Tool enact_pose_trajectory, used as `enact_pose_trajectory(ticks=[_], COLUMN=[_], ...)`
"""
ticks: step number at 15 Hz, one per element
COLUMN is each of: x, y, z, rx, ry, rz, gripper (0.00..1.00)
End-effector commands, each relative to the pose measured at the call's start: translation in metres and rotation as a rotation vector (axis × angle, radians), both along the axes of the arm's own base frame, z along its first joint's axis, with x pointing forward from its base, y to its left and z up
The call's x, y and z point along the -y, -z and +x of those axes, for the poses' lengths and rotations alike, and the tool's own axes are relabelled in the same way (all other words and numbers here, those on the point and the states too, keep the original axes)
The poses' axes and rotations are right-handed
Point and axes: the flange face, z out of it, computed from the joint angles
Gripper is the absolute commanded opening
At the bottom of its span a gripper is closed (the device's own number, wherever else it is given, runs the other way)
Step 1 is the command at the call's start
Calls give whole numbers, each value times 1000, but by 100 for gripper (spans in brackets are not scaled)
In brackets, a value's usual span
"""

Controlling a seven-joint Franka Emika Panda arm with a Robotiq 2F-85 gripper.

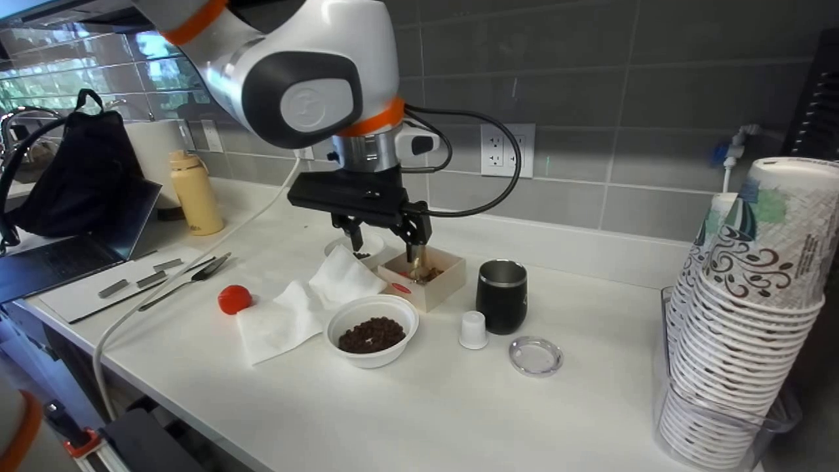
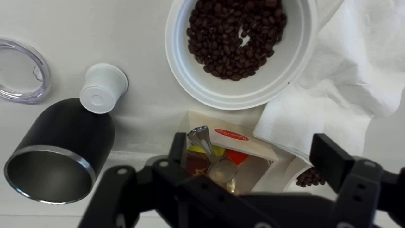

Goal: Pick up the spoon and mix the objects in the white bowl

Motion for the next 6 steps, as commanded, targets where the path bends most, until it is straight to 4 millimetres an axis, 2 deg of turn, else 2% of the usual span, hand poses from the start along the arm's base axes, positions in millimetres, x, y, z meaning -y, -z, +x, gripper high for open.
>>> enact_pose_trajectory(ticks=[1, 3, 6], x=[2, 4, 6], y=[-47, -66, -80], z=[-21, -31, -44], rx=[2, -20, -66], ry=[-9, -28, -53], rz=[12, 26, 23], gripper=[100, 100, 100])
